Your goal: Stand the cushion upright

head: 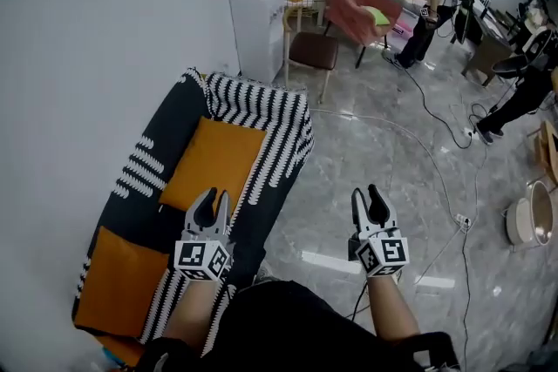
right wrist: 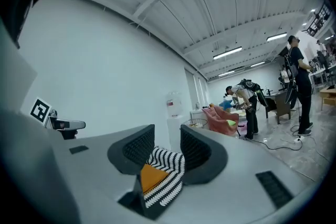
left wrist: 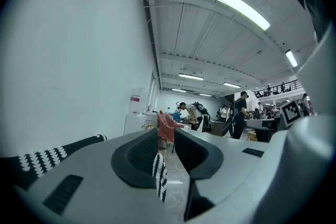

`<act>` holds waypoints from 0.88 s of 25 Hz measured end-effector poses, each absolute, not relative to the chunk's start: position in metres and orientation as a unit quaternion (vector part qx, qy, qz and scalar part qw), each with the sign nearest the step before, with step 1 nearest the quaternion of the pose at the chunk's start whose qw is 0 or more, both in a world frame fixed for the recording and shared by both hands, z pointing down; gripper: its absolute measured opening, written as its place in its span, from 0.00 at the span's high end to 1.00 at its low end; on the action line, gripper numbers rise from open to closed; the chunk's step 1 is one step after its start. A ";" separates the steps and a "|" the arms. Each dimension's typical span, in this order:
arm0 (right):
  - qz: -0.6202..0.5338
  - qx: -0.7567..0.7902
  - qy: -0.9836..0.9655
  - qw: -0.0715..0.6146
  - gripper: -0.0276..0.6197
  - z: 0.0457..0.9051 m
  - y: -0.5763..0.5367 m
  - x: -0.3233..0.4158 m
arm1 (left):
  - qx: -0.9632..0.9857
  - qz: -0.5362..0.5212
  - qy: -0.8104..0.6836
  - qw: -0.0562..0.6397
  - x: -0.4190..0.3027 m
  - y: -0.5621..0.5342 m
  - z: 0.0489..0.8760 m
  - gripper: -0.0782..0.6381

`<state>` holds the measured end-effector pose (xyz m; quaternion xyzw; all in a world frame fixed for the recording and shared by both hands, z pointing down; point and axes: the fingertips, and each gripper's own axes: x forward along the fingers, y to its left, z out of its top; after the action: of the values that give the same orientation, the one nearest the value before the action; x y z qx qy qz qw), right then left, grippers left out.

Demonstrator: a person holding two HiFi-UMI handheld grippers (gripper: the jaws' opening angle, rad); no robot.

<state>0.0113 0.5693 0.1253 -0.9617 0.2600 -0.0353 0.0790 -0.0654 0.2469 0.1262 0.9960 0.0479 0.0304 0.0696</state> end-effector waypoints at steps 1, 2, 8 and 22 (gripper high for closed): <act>-0.033 -0.961 0.263 0.079 0.69 0.123 0.557 0.022 | 0.996 0.030 0.045 0.072 -0.058 0.235 0.126 0.74; -0.031 -0.960 0.267 0.077 0.69 0.122 0.544 0.032 | 0.996 0.029 0.042 0.073 -0.051 0.222 0.127 0.74; -0.030 -0.949 0.304 0.079 0.69 0.121 0.460 0.083 | 0.997 0.029 0.003 0.072 -0.029 0.145 0.131 0.74; -0.061 -0.869 0.488 0.058 0.70 0.147 0.271 0.169 | 0.980 0.051 -0.173 0.083 -0.050 0.027 0.158 0.74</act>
<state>0.1688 0.2710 0.1472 -0.8689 0.4878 -0.0610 0.0579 -0.0502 0.0275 0.1576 0.9801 -0.1728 0.0514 0.0834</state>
